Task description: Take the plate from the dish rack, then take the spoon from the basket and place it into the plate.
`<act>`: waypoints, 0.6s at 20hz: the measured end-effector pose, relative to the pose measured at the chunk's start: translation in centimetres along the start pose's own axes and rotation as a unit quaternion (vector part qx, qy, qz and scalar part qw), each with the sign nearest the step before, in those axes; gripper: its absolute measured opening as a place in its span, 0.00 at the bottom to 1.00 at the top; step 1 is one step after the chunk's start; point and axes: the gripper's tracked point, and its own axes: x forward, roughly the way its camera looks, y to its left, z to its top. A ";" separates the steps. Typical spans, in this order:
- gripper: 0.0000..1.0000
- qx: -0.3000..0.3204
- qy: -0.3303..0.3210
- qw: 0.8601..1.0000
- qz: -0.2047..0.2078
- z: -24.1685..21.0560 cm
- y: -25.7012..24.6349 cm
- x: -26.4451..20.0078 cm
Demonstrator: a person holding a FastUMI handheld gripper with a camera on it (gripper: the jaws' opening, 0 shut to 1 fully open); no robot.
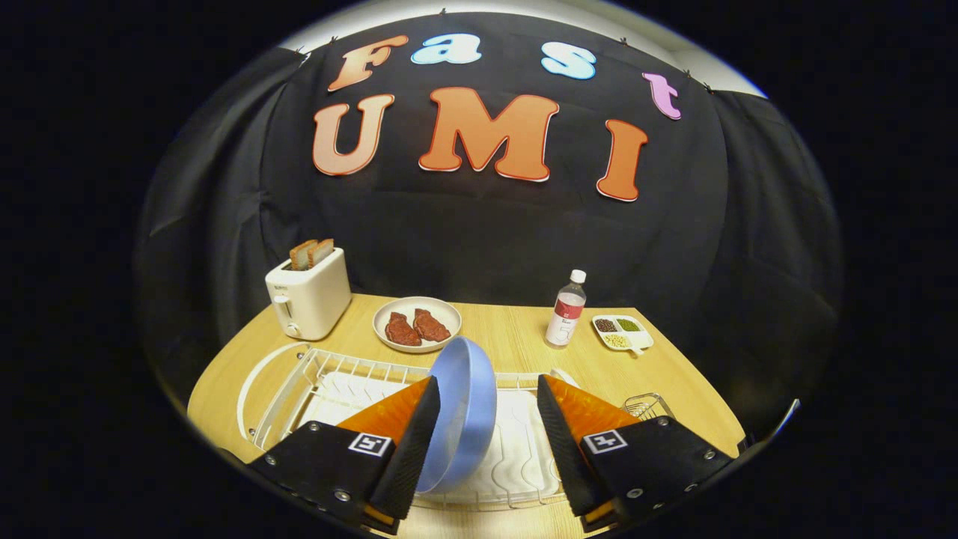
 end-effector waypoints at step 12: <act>0.14 -0.011 0.056 0.996 -0.073 -1.1 -0.3 2.9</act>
